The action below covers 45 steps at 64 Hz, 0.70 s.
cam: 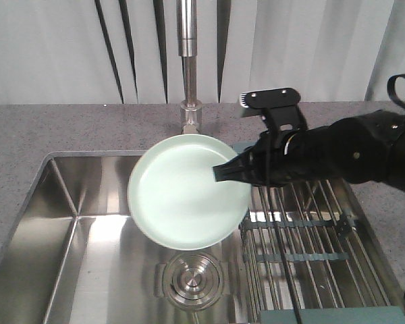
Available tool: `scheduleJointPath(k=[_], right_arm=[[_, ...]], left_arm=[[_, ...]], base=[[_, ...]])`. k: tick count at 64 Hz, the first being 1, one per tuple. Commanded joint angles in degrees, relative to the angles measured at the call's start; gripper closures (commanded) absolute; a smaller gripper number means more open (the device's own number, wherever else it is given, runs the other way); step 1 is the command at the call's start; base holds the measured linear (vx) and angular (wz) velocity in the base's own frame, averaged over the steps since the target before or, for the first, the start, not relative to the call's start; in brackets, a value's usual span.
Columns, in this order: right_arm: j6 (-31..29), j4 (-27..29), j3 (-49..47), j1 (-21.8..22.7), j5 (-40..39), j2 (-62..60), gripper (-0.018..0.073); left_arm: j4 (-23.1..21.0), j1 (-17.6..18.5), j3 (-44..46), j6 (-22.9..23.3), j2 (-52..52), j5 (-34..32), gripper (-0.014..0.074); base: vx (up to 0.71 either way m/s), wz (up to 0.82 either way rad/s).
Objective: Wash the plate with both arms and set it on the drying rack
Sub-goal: 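Swing the pale green plate under the faucet with the right gripper, then lower the plate onto the wire drying rack with the right gripper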
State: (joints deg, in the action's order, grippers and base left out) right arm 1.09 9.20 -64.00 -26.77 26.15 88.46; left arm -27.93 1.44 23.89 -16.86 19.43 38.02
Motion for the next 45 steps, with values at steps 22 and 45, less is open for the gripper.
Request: scheduleJointPath(k=[22, 45], right_arm=[[9.66, -42.04, -7.51, 7.88, 19.05, -13.04, 0.0561], [12.54, -51.01, -8.46, 7.88, 20.37, -3.58, 0.0561]], left_arm=[[-1.48, 0.05, 1.27, 0.33, 0.50, -3.52, 0.0604], [-1.48, 0.05, 1.27, 0.33, 0.50, -3.52, 0.0604]], base=[[0.00, 0.00], [0.00, 0.00]])
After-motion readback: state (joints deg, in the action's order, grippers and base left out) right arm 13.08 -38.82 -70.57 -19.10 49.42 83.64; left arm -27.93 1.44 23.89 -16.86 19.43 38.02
